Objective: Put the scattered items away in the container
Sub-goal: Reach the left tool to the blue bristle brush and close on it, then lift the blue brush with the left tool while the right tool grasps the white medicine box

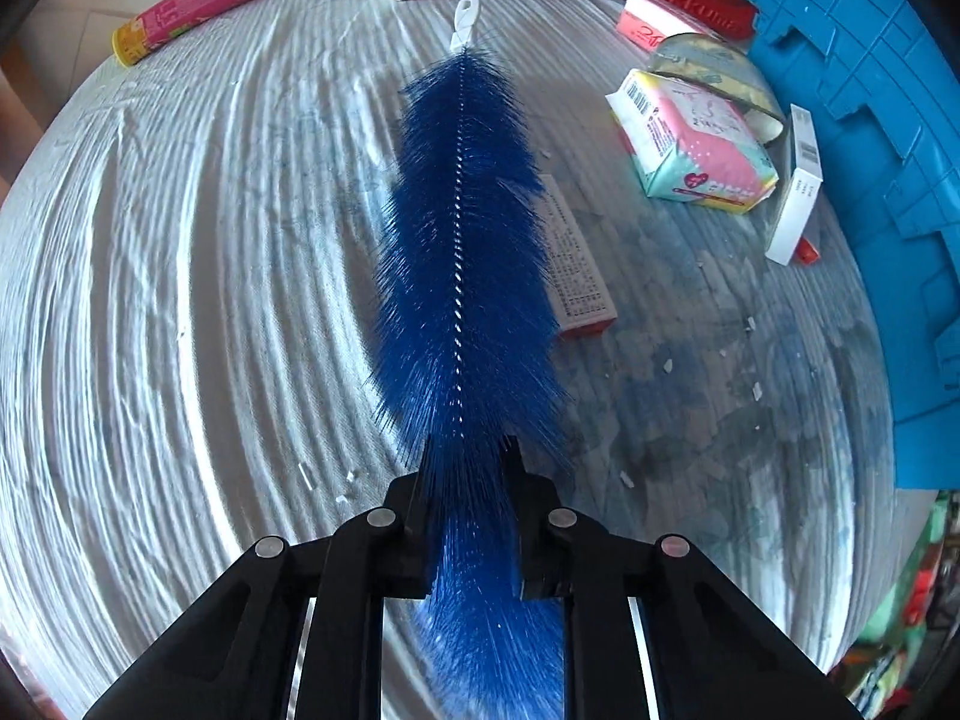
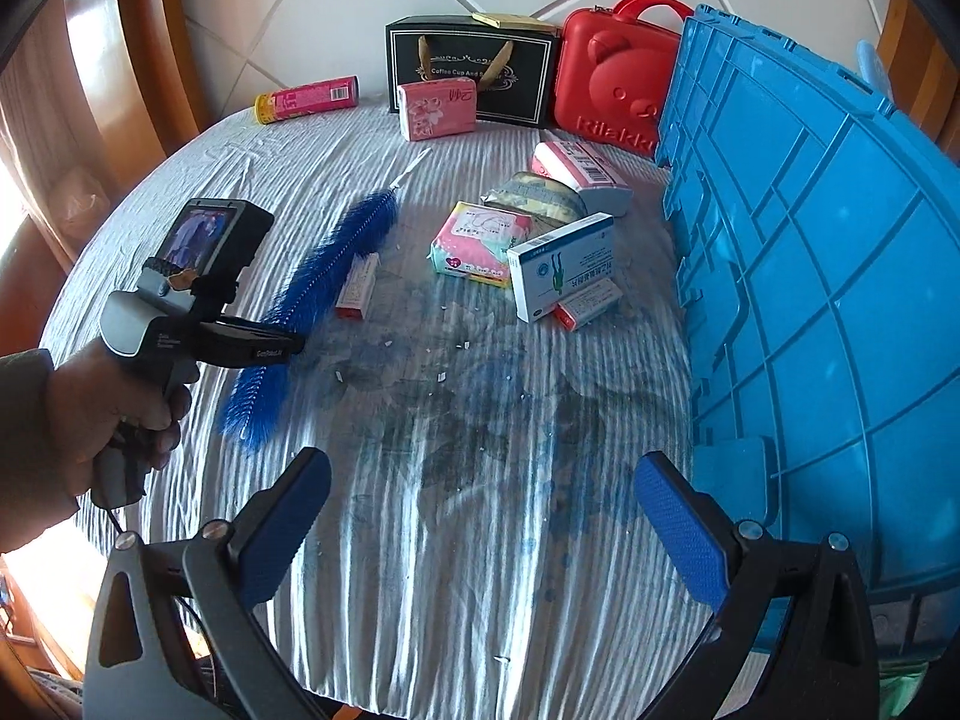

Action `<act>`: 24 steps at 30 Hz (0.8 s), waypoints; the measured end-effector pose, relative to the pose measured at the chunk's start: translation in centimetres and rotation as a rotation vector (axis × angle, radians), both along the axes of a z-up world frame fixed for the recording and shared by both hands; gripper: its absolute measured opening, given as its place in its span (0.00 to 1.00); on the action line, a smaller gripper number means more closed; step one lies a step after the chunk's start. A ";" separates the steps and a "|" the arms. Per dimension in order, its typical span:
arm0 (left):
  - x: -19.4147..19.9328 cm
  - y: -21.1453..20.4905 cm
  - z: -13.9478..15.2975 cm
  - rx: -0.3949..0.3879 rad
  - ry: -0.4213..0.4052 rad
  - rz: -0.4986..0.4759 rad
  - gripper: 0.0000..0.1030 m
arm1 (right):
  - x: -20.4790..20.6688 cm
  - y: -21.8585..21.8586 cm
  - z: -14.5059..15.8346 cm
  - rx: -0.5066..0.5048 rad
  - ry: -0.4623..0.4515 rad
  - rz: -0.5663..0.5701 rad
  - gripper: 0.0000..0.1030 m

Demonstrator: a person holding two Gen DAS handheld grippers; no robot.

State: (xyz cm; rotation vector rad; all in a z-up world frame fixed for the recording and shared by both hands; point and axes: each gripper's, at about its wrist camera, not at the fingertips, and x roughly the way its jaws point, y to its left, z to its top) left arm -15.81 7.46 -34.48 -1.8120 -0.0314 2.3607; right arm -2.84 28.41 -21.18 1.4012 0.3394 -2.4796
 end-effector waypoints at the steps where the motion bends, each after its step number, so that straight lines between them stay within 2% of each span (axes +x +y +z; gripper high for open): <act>1: 0.3 -0.2 0.2 0.014 0.009 0.000 0.13 | -0.2 -0.3 0.0 0.000 0.003 0.001 1.00; 7: 2.7 -2.8 2.6 0.104 0.081 0.013 0.10 | -1.9 -2.8 -0.8 -0.016 0.016 0.024 1.00; 11: 4.1 -5.9 4.9 0.132 0.115 0.035 0.10 | -3.7 -5.1 -2.1 -0.037 0.014 0.049 1.00; 18: 5.6 -9.9 8.3 0.161 0.156 0.080 0.10 | -6.5 -10.2 -4.7 -0.078 0.028 0.078 1.00; 24: 7.7 -12.6 8.6 0.167 0.152 0.107 0.10 | -9.7 -12.9 -8.0 -0.058 0.035 0.049 1.00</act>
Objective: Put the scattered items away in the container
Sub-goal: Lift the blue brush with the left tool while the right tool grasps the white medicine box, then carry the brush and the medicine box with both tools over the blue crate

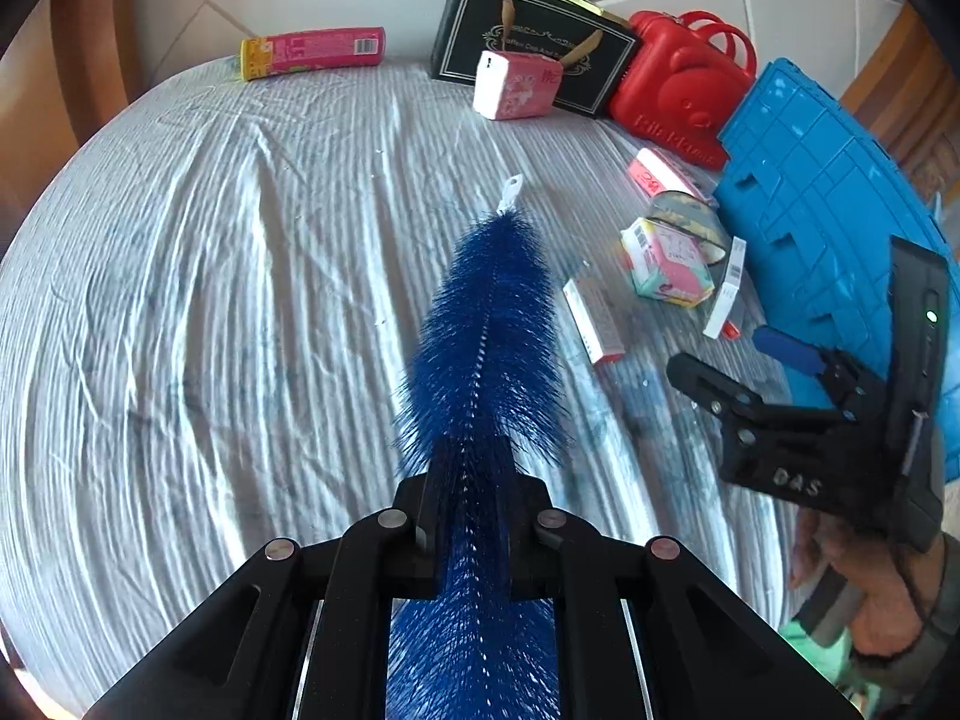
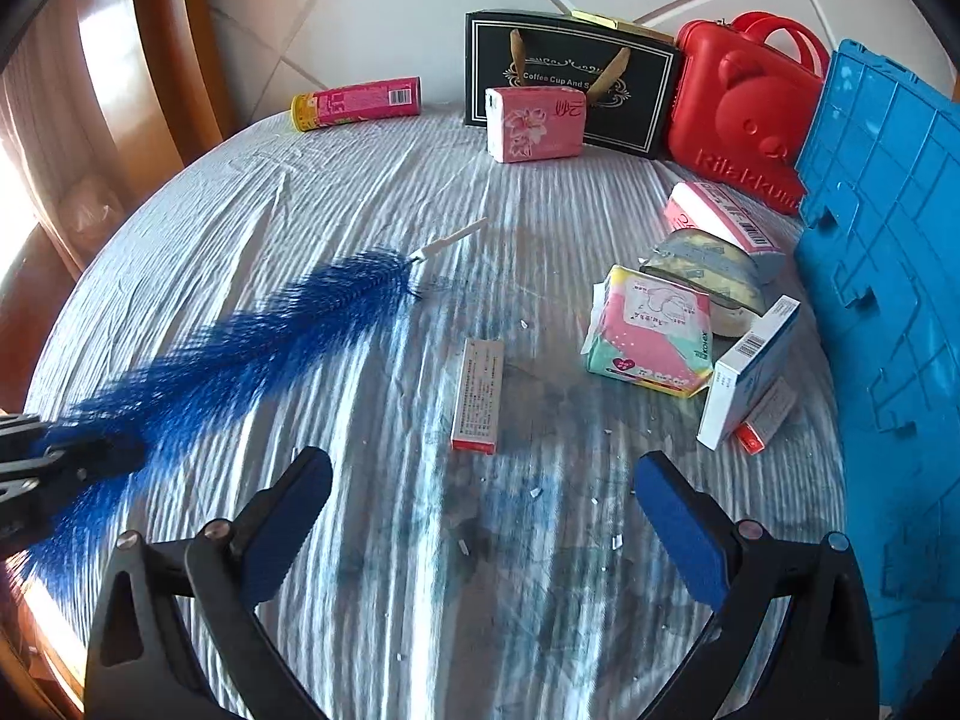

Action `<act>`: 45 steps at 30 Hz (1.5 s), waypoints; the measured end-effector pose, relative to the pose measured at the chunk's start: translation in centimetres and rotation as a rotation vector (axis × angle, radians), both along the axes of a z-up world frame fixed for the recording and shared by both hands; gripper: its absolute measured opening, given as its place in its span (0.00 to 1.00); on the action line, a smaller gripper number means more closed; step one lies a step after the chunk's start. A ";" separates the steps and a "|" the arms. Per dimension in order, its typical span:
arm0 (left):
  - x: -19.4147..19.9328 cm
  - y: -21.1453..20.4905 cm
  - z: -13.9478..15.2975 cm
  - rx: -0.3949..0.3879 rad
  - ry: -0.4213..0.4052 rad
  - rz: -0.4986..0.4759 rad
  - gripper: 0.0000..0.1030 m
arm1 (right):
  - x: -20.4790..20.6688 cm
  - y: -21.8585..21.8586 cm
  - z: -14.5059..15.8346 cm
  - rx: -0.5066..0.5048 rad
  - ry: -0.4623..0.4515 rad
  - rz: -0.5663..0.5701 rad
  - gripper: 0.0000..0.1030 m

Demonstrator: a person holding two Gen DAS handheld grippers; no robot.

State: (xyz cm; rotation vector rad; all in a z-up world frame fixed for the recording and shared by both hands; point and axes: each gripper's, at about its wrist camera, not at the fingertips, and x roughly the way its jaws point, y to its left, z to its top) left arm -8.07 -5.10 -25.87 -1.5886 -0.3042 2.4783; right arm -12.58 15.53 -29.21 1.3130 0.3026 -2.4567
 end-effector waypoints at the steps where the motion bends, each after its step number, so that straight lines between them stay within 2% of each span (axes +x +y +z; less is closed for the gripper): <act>1: 0.3 -0.4 -0.1 0.001 -0.002 0.003 0.10 | -0.8 -0.3 -0.5 0.007 0.002 -0.006 1.00; 4: 1.3 -1.4 -0.3 0.008 -0.006 0.003 0.10 | -2.8 -1.4 -2.3 0.036 0.002 -0.009 0.95; 6: 1.9 -1.9 -0.4 0.011 -0.005 0.002 0.10 | -4.1 -1.9 -3.6 0.046 -0.025 -0.016 0.84; 8: 2.3 -2.1 -0.5 0.017 -0.008 0.002 0.10 | -5.1 -2.1 -4.6 0.053 -0.049 -0.034 0.78; 11: 2.6 -2.4 -0.6 0.023 -0.010 0.001 0.11 | -5.7 -2.6 -5.5 0.069 -0.062 -0.036 0.76; 12: 2.7 -2.4 -0.6 0.025 -0.010 0.002 0.11 | -5.8 -2.8 -5.9 0.079 -0.071 -0.033 0.70; 14: 2.8 -2.6 -0.6 0.028 -0.009 0.001 0.11 | -5.9 -3.1 -6.4 0.098 -0.088 -0.032 0.64; 16: 2.8 -2.9 -0.5 0.034 -0.007 0.003 0.11 | -6.1 -3.1 -6.8 0.105 -0.102 -0.036 0.55; 18: 2.8 -3.1 -0.3 0.038 -0.003 0.003 0.11 | -6.3 -3.1 -7.1 0.103 -0.124 -0.039 0.35; 20: 2.7 -3.2 0.0 0.038 0.005 0.001 0.11 | -6.4 -2.9 -7.1 0.097 -0.132 -0.042 0.25; 32: 2.3 -4.1 1.8 0.060 0.037 0.000 0.11 | -4.4 -3.2 -3.6 0.086 -0.117 -0.032 0.25; 41: 3.0 -5.2 5.3 0.101 0.091 0.004 0.10 | -0.8 -3.8 1.7 0.055 -0.089 0.000 0.25; 43: 3.2 -5.5 6.2 0.109 0.107 0.008 0.08 | 0.0 -3.6 3.1 0.046 -0.075 0.002 0.25; 45: 3.4 -5.7 7.3 0.113 0.128 0.009 0.01 | 0.8 -3.3 4.4 0.037 -0.065 0.006 0.25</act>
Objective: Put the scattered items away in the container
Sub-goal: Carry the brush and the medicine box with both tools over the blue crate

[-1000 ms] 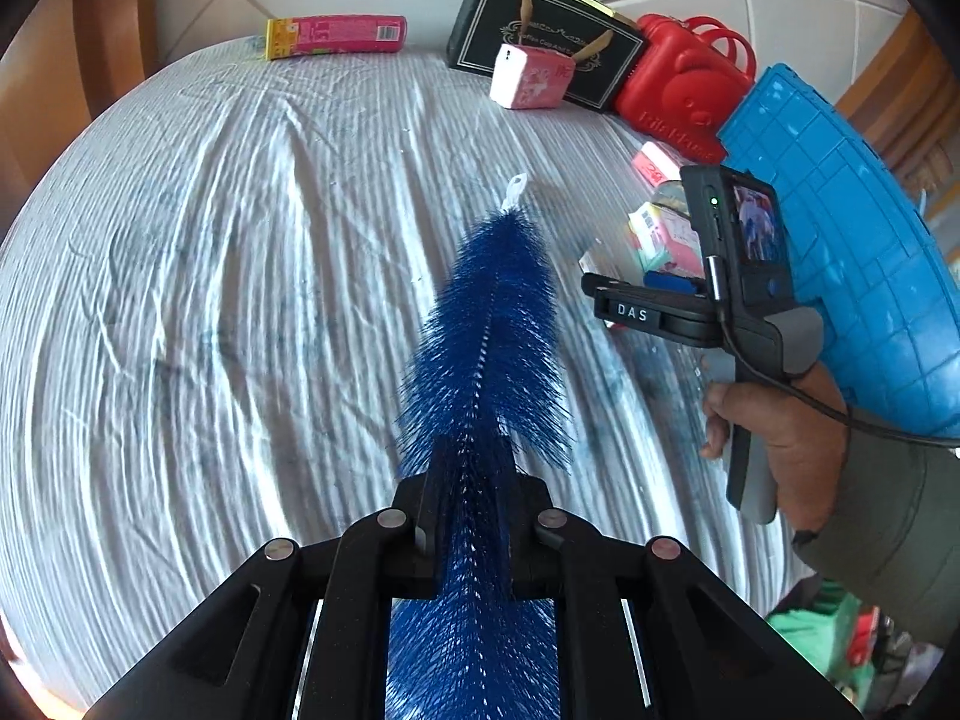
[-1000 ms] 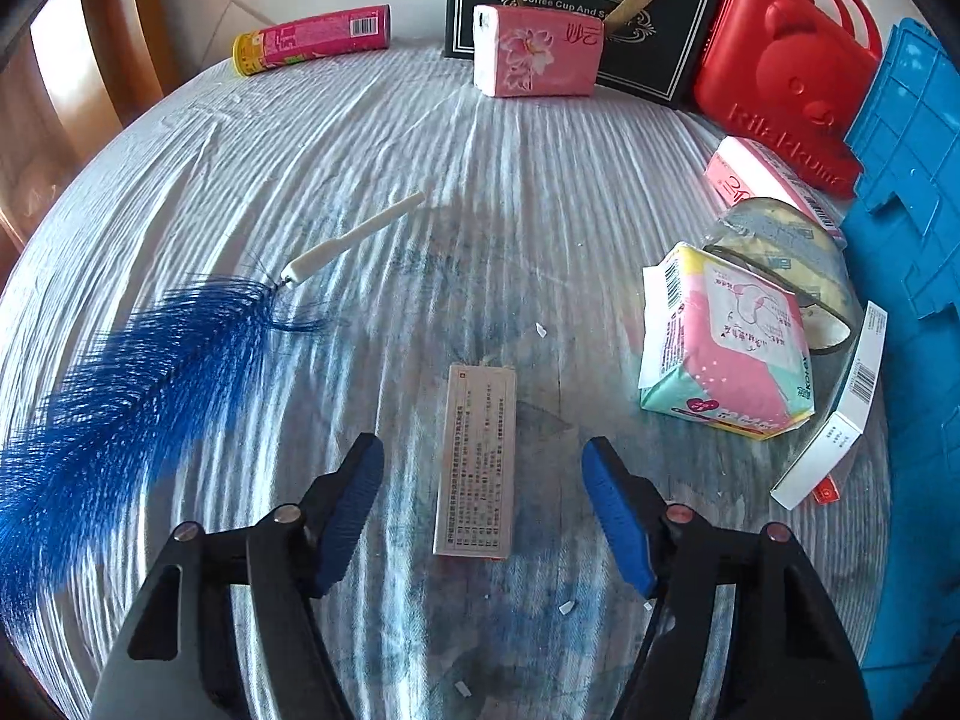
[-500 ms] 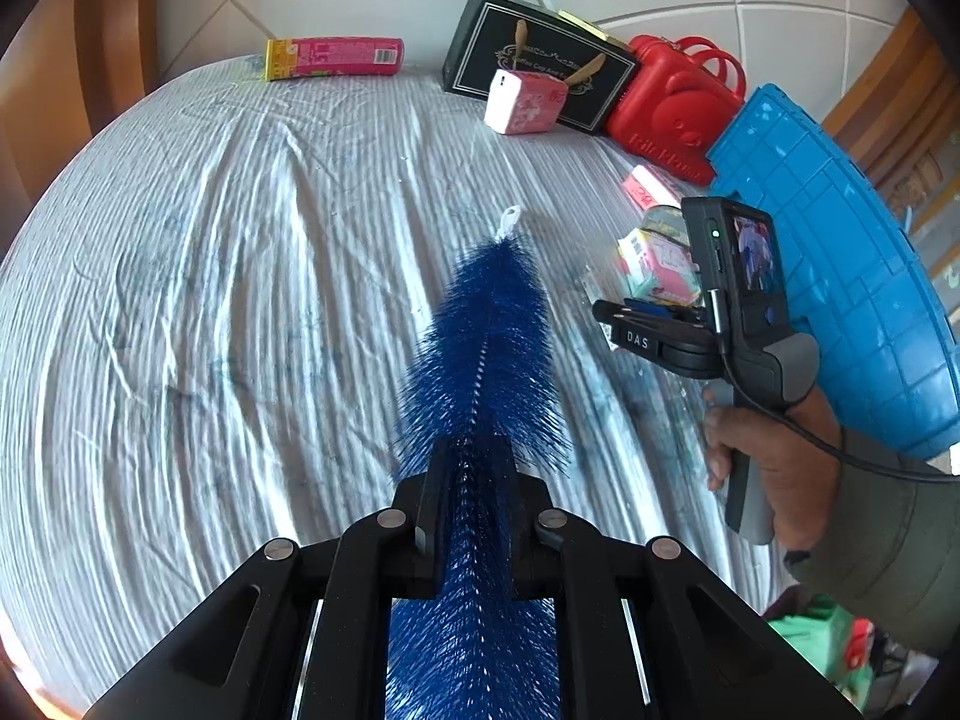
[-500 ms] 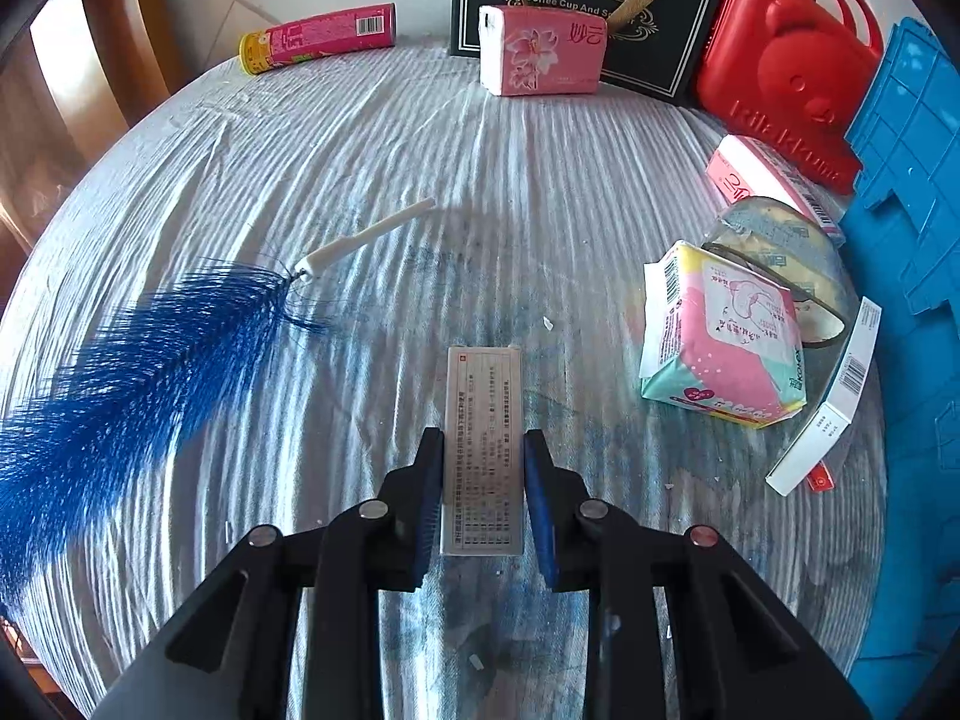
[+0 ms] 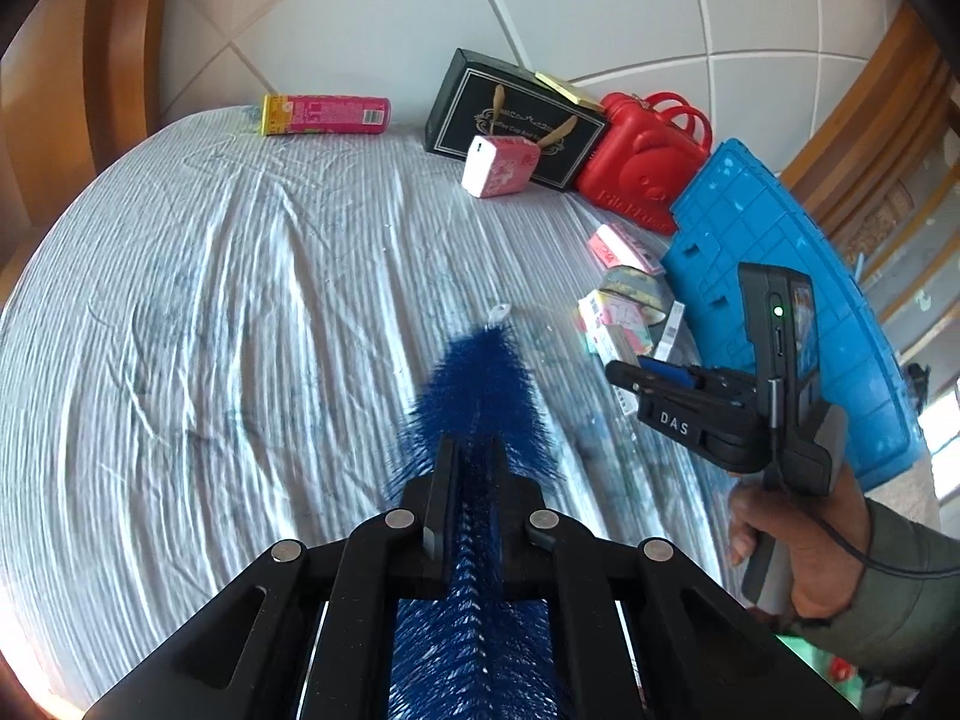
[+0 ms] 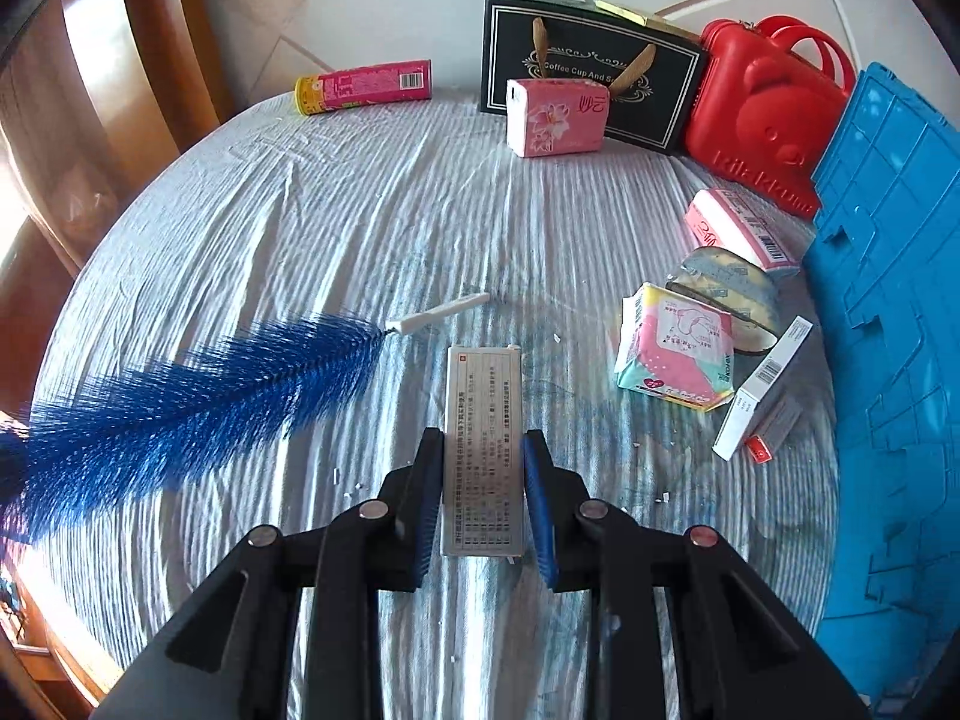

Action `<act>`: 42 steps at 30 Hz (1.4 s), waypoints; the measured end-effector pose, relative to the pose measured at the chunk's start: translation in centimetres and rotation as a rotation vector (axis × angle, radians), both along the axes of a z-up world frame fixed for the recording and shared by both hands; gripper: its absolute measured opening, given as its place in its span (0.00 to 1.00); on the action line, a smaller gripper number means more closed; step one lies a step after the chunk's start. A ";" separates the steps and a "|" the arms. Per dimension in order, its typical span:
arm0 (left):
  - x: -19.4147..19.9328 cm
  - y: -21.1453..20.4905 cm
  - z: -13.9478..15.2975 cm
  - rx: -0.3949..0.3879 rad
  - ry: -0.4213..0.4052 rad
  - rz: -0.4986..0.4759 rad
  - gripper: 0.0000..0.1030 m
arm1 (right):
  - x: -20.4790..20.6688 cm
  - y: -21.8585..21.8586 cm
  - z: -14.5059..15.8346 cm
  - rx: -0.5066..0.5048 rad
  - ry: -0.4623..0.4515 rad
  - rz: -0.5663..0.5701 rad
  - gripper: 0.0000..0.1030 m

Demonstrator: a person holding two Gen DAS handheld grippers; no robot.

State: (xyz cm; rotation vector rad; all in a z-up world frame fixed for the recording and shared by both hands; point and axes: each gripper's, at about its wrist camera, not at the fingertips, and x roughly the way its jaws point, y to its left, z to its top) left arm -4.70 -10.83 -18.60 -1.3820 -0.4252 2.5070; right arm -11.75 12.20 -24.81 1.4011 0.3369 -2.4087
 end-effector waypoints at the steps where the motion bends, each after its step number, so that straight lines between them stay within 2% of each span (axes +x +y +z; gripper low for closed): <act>1: 0.0 -0.1 0.5 0.001 0.009 0.000 0.01 | 0.4 0.2 0.6 -0.003 0.008 0.004 0.25; 11: 0.0 -0.8 3.9 -0.030 0.073 -0.009 0.01 | 3.0 2.0 4.2 -0.057 0.045 -0.017 0.25; 18: -0.6 -1.4 7.6 -0.036 0.143 -0.003 0.01 | 4.4 2.7 6.5 -0.095 0.074 -0.021 0.25; 24: -1.2 -1.0 11.2 -0.031 0.213 -0.007 0.01 | 5.3 3.3 9.6 -0.136 0.119 -0.019 0.25; 32: -1.6 1.8 14.7 -0.029 0.287 -0.024 0.01 | 6.1 5.1 13.9 -0.194 0.182 0.005 0.25; 42: -1.7 7.6 18.7 -0.020 0.360 -0.017 0.01 | 6.0 10.1 17.5 -0.231 0.230 0.045 0.25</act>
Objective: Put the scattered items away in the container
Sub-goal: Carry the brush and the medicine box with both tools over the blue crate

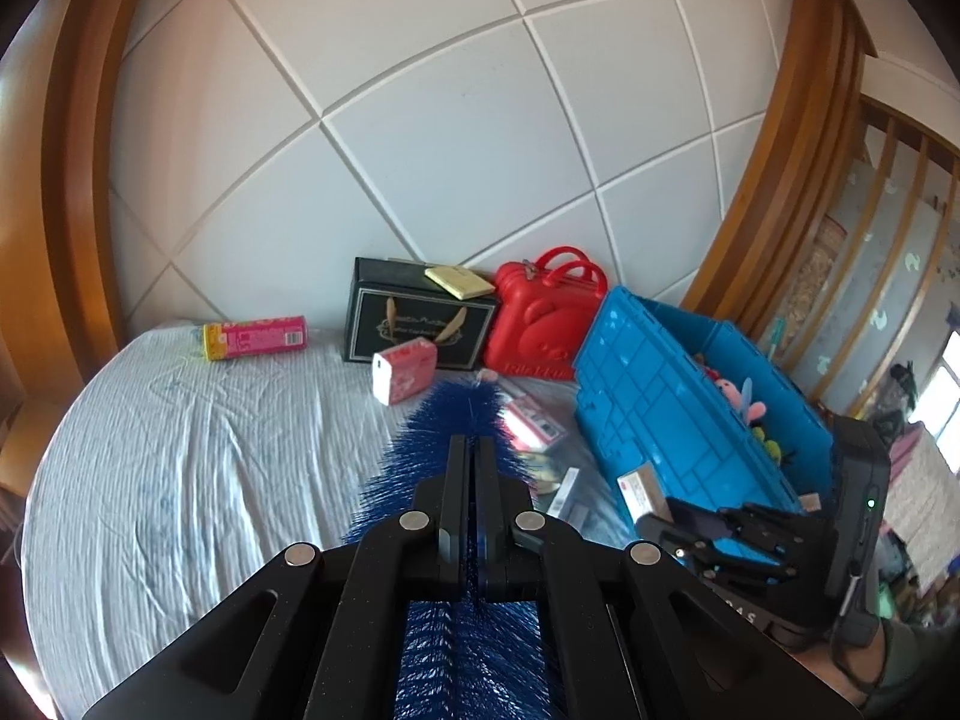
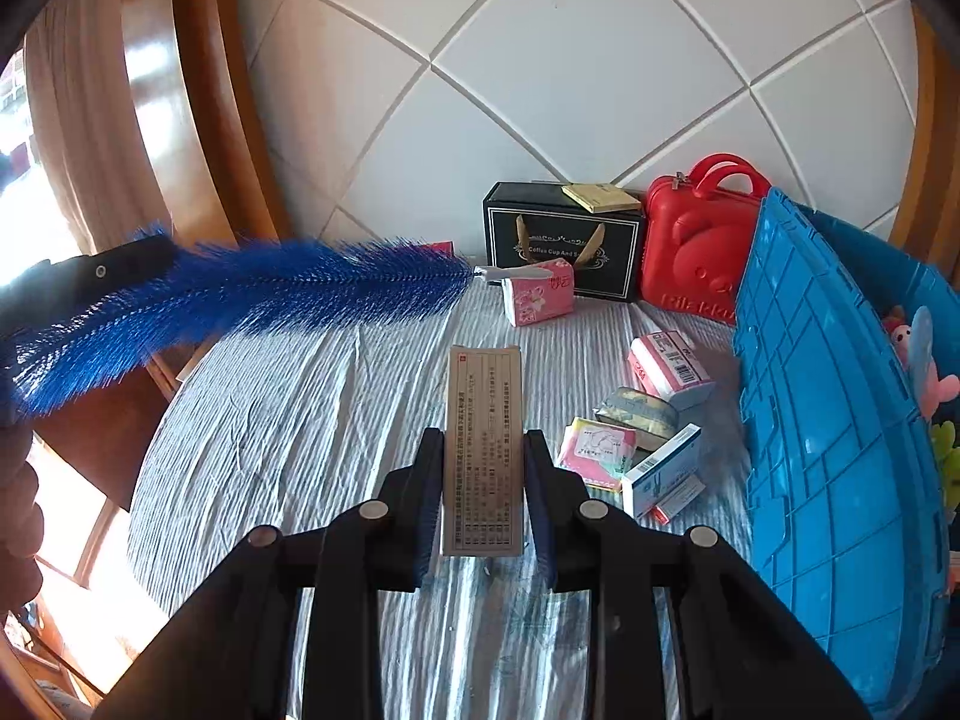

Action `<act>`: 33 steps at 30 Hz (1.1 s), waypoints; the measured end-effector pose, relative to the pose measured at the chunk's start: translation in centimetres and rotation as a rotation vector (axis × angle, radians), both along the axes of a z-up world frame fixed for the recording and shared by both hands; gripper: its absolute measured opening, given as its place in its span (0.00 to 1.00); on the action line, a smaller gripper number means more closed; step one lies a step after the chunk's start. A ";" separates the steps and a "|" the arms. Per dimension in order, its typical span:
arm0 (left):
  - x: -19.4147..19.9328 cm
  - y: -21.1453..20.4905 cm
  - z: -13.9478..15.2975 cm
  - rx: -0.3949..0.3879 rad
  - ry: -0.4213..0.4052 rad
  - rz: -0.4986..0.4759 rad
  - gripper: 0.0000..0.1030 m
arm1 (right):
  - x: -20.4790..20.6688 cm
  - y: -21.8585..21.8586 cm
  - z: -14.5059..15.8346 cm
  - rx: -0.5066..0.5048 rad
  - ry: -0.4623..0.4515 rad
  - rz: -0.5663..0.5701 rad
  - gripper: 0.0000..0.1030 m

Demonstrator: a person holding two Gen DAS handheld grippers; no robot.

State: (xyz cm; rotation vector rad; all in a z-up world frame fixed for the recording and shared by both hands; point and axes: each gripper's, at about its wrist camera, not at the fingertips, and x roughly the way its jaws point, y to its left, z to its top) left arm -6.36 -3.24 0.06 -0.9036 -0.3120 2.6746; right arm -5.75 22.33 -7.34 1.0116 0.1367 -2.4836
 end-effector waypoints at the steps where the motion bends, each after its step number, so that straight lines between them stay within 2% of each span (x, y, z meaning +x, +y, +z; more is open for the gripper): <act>1: 0.0 0.6 0.4 0.000 0.007 0.001 0.01 | 0.0 0.7 0.4 -0.004 0.005 0.002 0.25; 15: -1.2 10.8 4.9 0.014 0.095 0.010 0.00 | -1.0 10.1 4.9 -0.034 0.101 0.021 0.25; 26: -2.9 20.0 8.5 0.016 0.171 -0.075 0.01 | -0.6 17.9 7.6 -0.064 0.169 -0.046 0.25; 33: -3.9 26.1 9.2 0.014 0.184 -0.148 0.01 | -0.2 23.3 8.0 -0.075 0.178 -0.125 0.25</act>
